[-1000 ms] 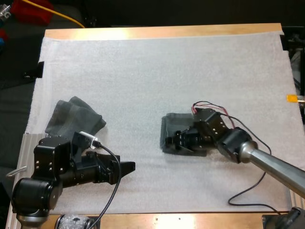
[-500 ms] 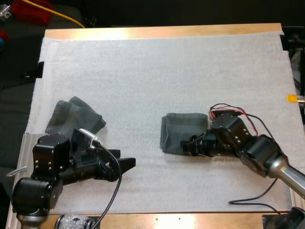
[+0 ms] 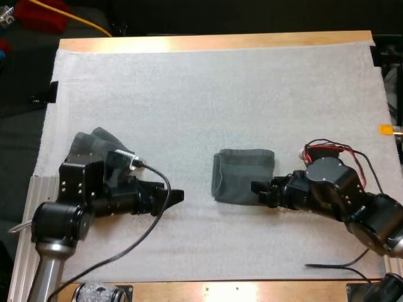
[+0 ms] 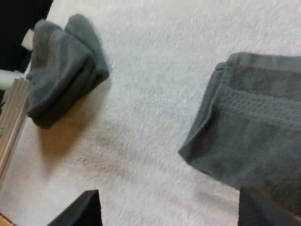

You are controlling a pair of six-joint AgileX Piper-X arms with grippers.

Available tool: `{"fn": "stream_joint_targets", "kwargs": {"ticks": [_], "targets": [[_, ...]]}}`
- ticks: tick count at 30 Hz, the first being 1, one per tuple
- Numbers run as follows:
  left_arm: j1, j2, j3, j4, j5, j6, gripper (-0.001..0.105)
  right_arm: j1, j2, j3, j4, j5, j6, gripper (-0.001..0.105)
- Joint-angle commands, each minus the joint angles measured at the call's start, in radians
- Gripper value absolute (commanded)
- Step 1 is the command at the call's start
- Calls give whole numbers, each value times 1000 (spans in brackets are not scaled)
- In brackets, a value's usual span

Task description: Pick towel from pile, fold and stack

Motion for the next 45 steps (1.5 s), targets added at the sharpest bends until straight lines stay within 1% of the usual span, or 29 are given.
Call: {"fn": "stream_joint_targets", "kwargs": {"ticks": [1,7,13,15,16,20,22,26,31,38,45], "targets": [[-7,16,-3,-31,1,4,72,0,-11,-3,16,8,-13,59],[-7,124,-3,-107,1,-4,72,0,-14,-3,25,13,-13,59],[-21,234,-3,-161,1,-39,72,0,-14,-3,25,14,-13,59],[-46,265,-3,-185,-3,-58,72,0,-14,-3,25,19,-13,59],[-69,285,-3,-206,-20,-76,72,0,-14,-3,25,24,-13,59],[-164,351,-3,-296,-118,-137,72,0,-14,-3,25,24,-13,59],[-193,379,-3,-339,-134,-168,72,0,-14,-3,25,24,-13,59],[-235,441,-3,-435,-137,-250,72,0,-14,-3,25,24,-13,59],[-256,509,-3,-490,-145,-294,72,0,-14,-3,25,24,-13,59],[-263,612,-3,-562,-150,-327,72,0,-14,-3,25,24,-13,59],[-263,690,-3,-664,-150,-404,72,0,-14,-3,25,24,-13,59]]}}
